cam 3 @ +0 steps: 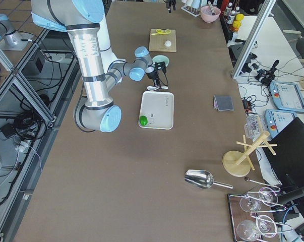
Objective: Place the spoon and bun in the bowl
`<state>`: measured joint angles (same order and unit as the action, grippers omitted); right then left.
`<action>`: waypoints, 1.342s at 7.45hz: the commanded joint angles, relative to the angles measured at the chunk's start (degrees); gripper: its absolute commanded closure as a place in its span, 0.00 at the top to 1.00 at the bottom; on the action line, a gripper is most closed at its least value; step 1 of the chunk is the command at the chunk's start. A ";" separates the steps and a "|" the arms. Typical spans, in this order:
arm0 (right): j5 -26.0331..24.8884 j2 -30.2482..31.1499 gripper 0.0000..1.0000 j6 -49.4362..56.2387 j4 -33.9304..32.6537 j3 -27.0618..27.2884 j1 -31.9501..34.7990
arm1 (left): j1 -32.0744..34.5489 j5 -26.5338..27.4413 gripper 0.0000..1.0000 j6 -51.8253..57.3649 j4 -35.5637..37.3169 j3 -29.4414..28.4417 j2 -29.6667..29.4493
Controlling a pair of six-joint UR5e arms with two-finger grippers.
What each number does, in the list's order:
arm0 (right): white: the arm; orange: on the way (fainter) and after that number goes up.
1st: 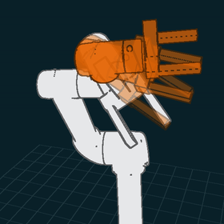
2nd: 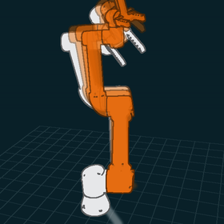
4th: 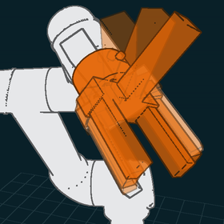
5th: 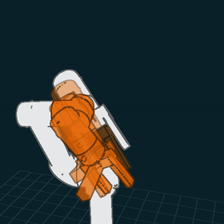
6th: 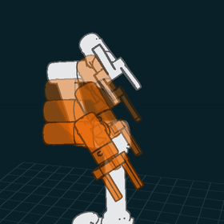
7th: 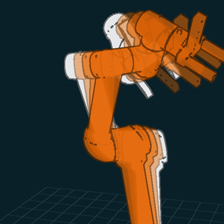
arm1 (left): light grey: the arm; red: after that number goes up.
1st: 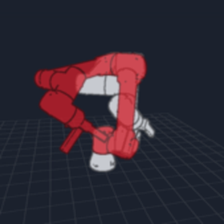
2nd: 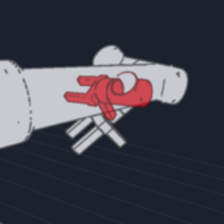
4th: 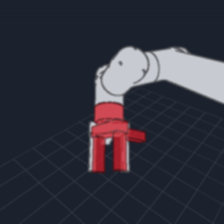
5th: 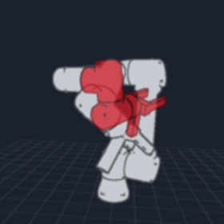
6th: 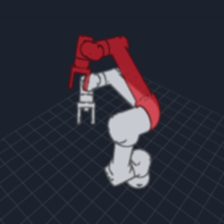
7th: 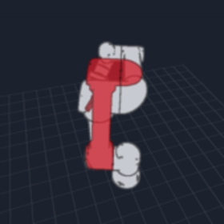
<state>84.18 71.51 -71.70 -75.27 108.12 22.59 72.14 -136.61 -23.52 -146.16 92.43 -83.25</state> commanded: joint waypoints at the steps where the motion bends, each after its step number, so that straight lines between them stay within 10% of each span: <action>1: -0.42 -9.05 0.00 -18.91 -7.55 -0.45 -0.35 | -0.07 0.02 0.98 -0.03 0.00 0.03 -0.07; 3: -3.74 -20.57 0.00 -35.63 -21.62 -3.07 -2.97 | -0.07 -0.06 0.98 -0.03 0.00 0.03 -0.07; 7: -12.54 -33.86 0.00 -51.06 -22.82 -20.53 -5.97 | -0.16 -0.06 0.98 -0.03 0.09 0.03 -0.42; 10: -16.93 -35.56 0.00 -51.78 -23.69 -23.48 -8.25 | -0.95 -0.06 0.98 -0.12 0.09 0.03 -0.51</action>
<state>69.07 36.53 -123.21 -98.47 85.46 15.32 71.47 -136.67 -23.63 -146.10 92.50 -83.70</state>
